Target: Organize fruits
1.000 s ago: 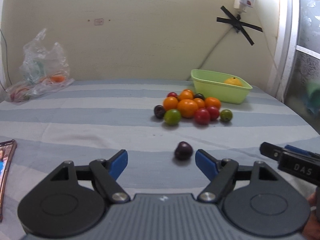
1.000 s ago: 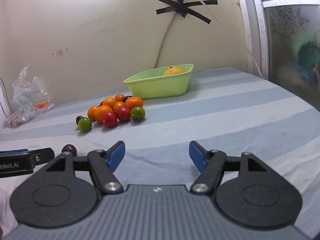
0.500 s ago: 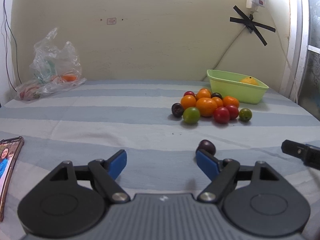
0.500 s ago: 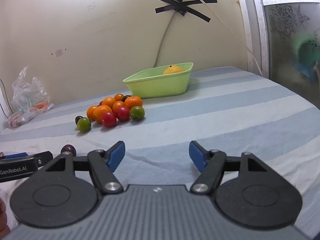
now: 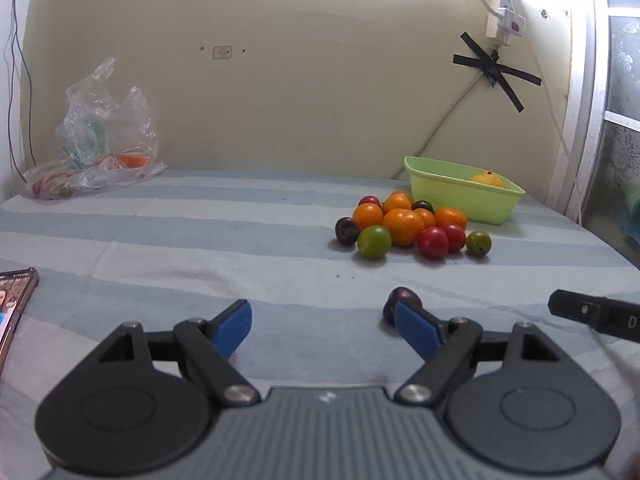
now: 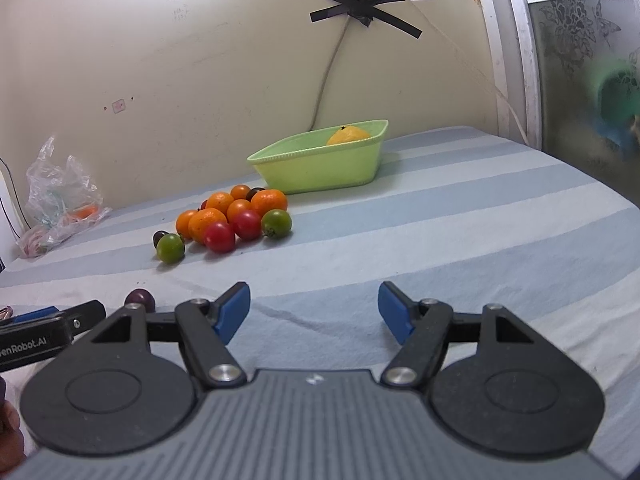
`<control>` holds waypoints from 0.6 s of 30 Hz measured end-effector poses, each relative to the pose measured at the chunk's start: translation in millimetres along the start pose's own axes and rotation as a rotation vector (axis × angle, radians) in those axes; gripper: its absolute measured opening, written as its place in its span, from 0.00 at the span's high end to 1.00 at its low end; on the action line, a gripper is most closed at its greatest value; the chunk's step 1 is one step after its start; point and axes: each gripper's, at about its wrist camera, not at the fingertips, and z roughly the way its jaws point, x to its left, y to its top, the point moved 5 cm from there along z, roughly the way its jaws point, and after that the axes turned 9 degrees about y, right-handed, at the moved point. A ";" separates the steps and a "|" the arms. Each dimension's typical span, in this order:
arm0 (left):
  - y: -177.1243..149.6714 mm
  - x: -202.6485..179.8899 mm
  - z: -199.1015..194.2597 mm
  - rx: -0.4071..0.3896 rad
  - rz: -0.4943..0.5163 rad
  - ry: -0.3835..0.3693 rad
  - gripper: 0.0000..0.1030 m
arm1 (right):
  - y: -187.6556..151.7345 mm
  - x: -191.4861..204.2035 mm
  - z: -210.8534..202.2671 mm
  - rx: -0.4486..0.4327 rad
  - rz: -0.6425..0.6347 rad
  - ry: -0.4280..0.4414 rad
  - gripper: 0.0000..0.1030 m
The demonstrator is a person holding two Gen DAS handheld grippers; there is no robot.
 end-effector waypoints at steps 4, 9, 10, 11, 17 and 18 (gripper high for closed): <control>-0.1 -2.5 -1.5 -0.010 0.009 -0.007 0.20 | 0.0 0.4 -0.2 -0.001 -0.004 -0.002 0.29; 0.0 -2.1 -2.6 -0.015 0.002 -0.018 0.19 | 0.1 0.8 -0.2 -0.001 -0.008 -0.002 0.29; 0.1 -1.6 -2.8 -0.016 -0.002 -0.020 0.19 | 0.1 0.6 -0.1 0.000 -0.008 -0.002 0.29; 0.0 -1.6 -3.1 -0.016 -0.004 -0.021 0.19 | 0.2 0.4 0.0 0.001 -0.007 -0.001 0.29; 0.1 -0.5 -4.7 -0.023 -0.011 -0.031 0.19 | 0.4 0.4 0.8 0.005 -0.009 -0.002 0.29; 0.1 -0.6 -4.9 -0.024 -0.012 -0.033 0.19 | 0.5 0.4 0.8 0.005 -0.009 -0.002 0.29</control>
